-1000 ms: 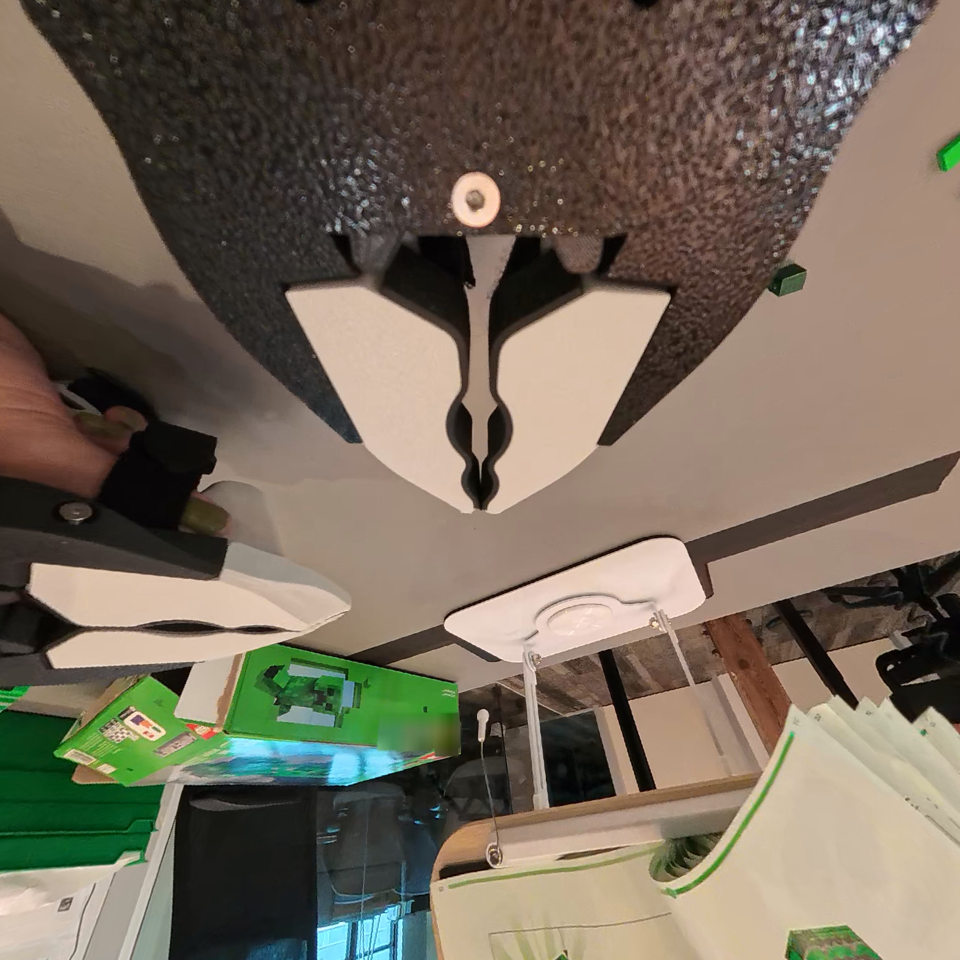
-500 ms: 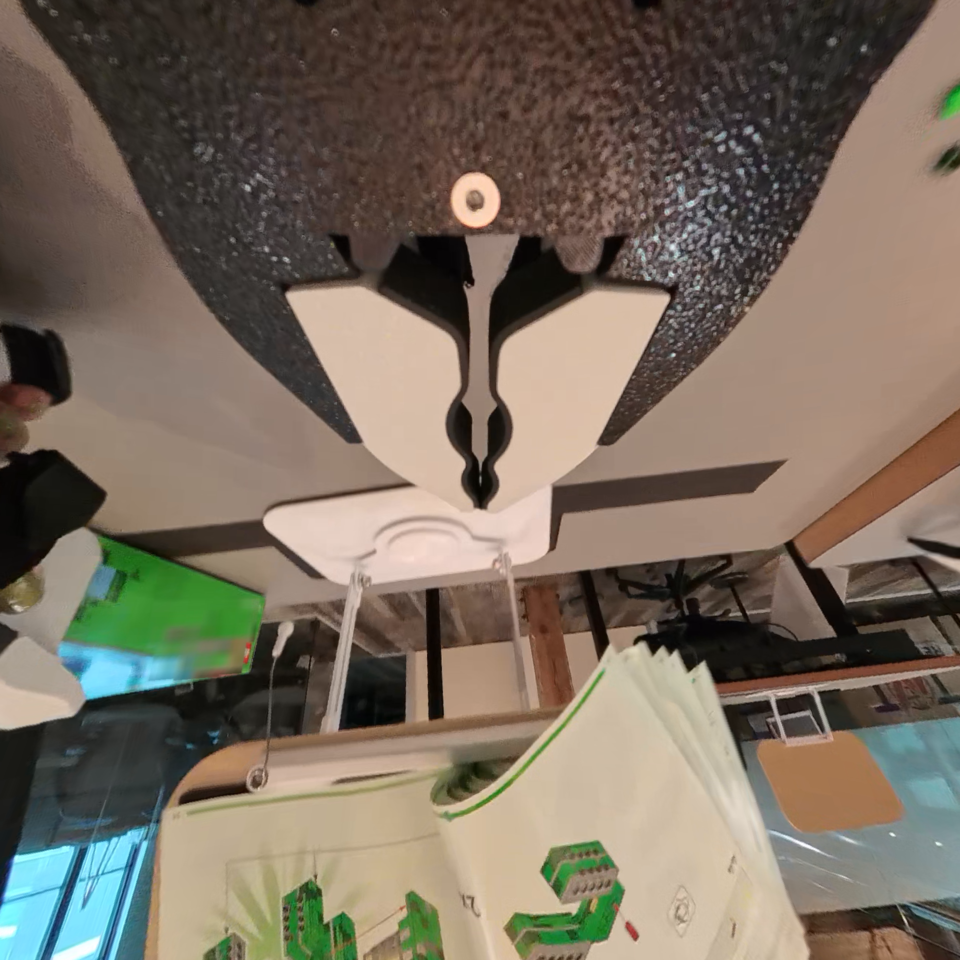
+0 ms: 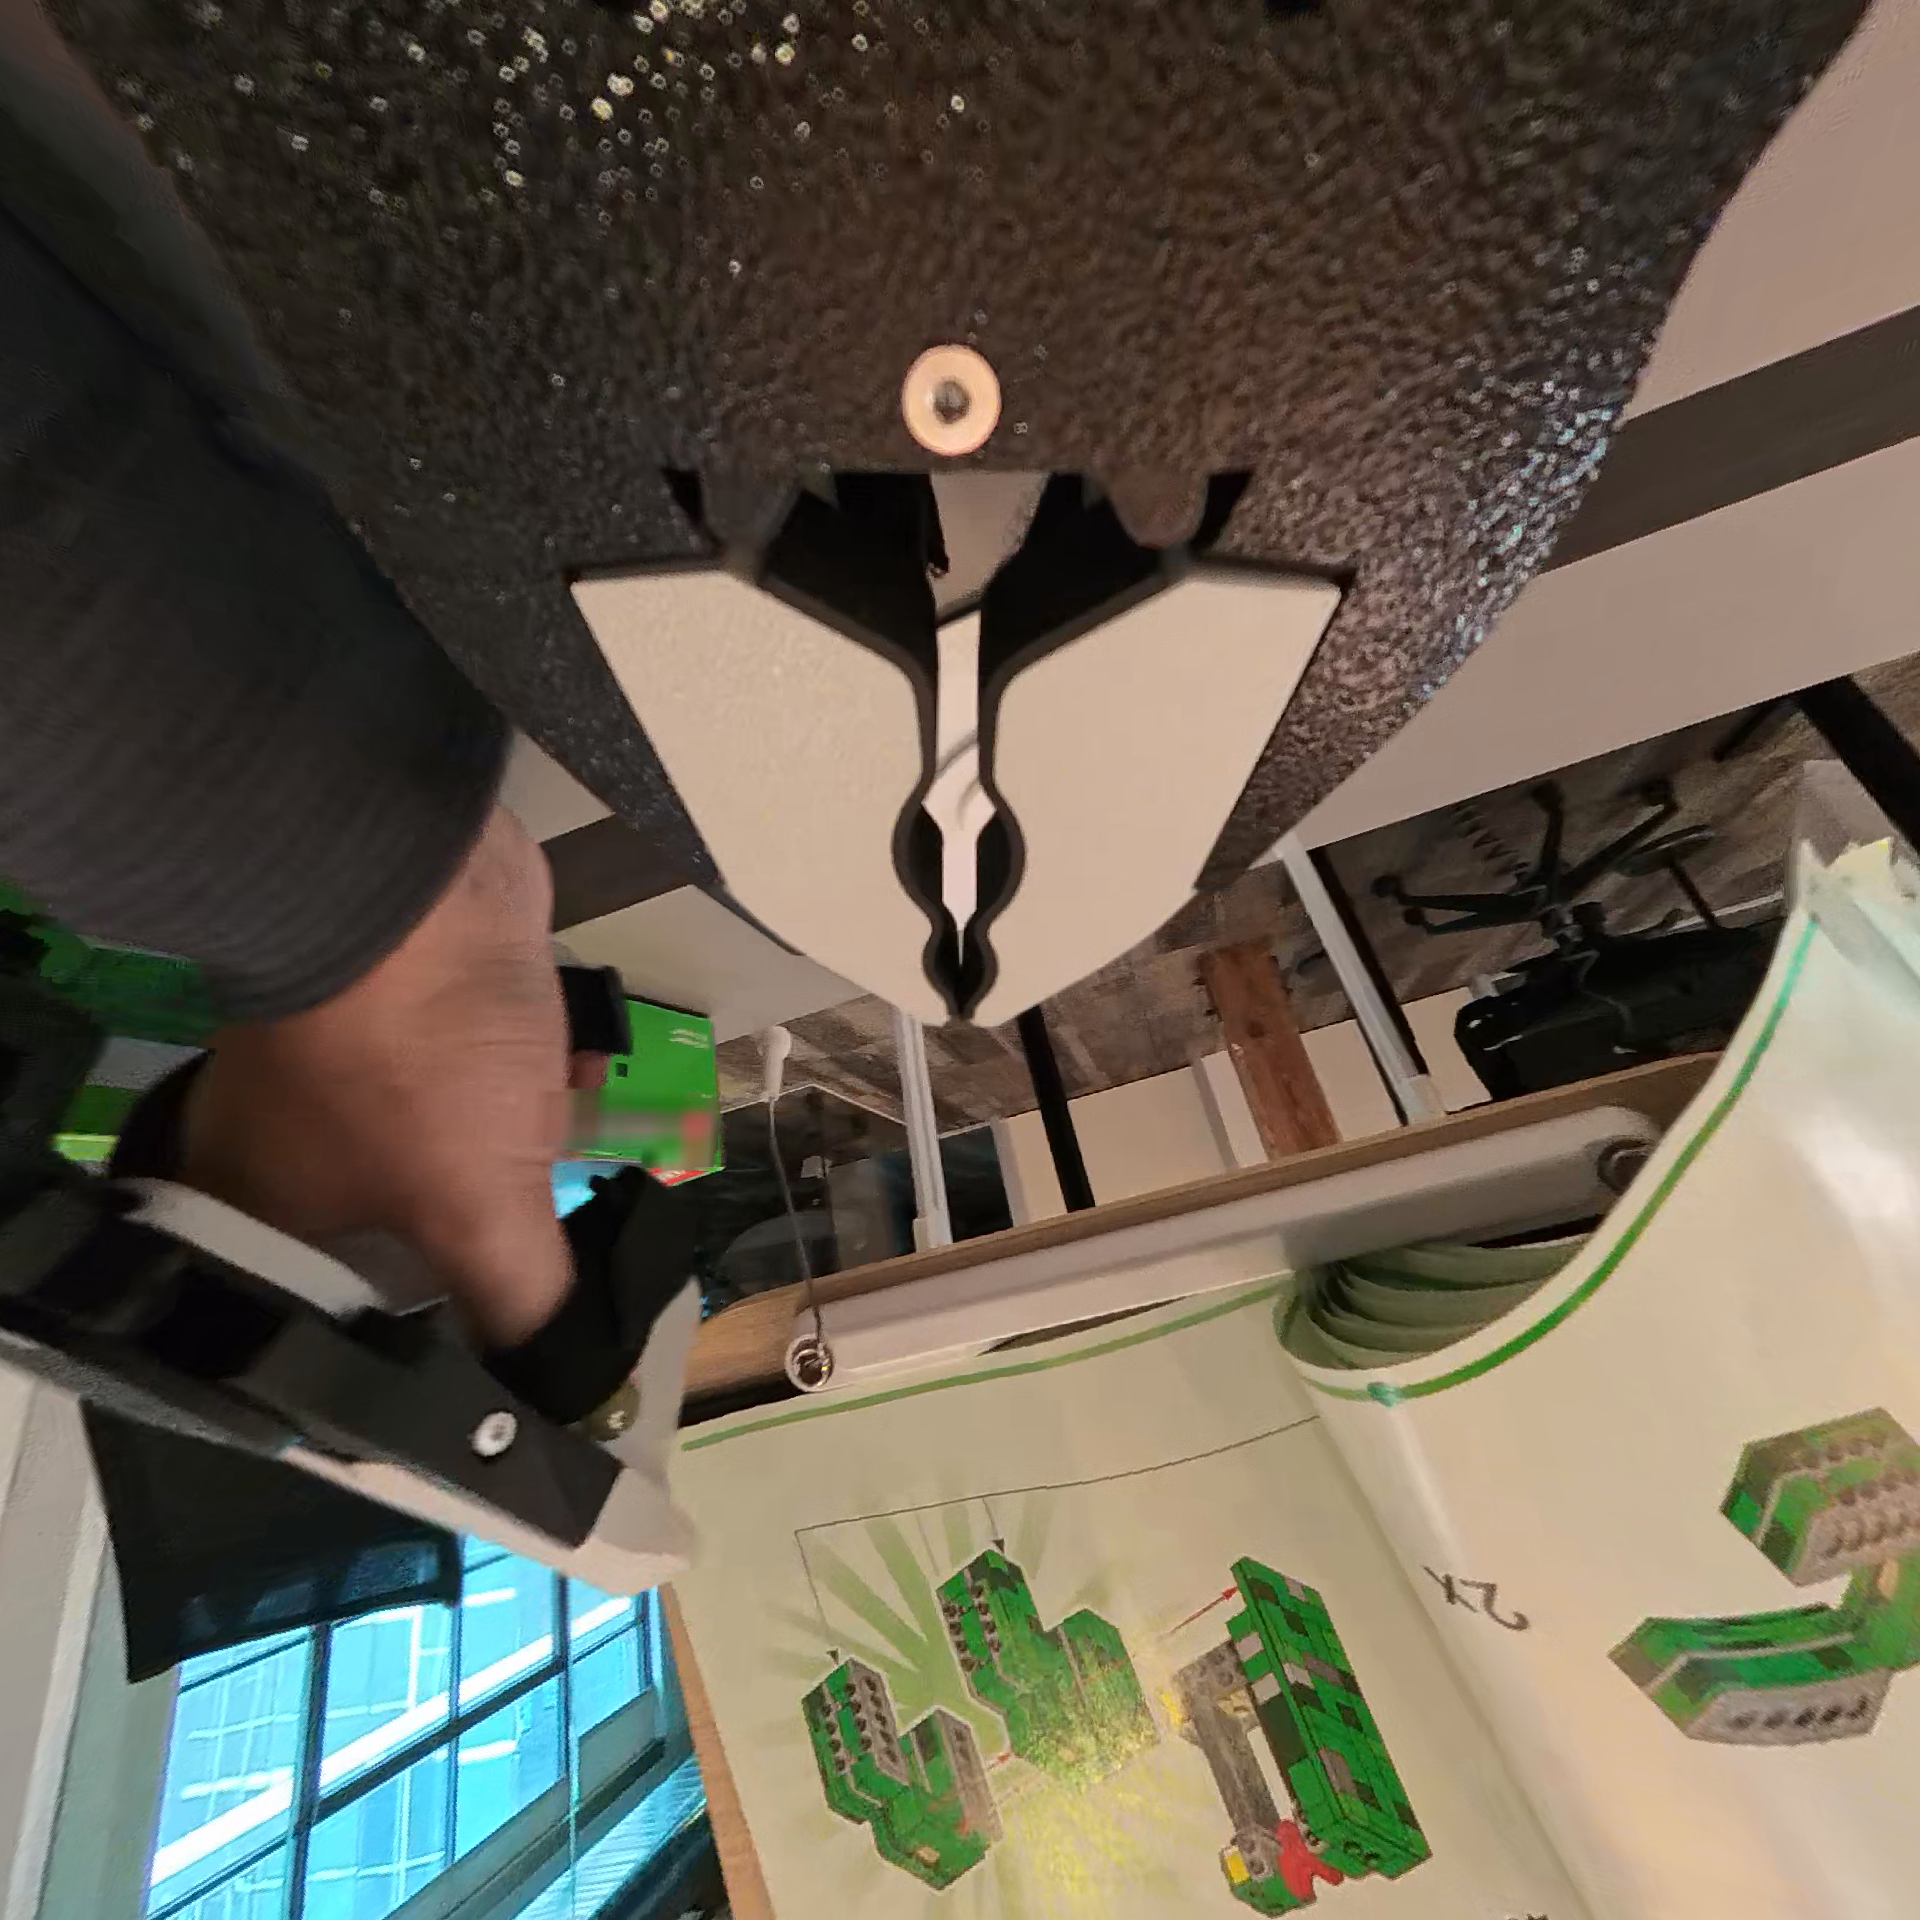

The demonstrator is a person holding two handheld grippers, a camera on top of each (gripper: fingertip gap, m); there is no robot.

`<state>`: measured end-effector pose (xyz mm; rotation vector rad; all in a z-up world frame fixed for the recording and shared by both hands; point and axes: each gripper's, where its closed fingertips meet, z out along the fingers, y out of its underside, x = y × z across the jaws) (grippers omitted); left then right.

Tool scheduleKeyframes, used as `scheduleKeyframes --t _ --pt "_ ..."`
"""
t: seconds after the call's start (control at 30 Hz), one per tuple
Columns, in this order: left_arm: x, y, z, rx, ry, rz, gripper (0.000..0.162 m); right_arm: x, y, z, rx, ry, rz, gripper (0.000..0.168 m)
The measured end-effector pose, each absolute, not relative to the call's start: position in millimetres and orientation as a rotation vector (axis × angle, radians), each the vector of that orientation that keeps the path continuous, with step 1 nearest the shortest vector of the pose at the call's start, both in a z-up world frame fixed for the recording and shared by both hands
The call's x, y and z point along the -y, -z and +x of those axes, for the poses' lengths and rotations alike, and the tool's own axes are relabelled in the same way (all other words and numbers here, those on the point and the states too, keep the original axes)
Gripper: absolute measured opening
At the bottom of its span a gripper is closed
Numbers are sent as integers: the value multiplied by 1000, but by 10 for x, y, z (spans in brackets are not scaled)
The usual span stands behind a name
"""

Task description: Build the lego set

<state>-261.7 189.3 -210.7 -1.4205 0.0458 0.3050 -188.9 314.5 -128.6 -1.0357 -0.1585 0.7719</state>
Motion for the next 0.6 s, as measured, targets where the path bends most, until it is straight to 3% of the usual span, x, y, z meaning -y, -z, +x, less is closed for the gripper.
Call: scheduleKeyframes --t 0.6 --pt "-1929 2172 -2518 -80 -264 -1457 0 -3154 1415 -1996 164 -749 -1118 32"
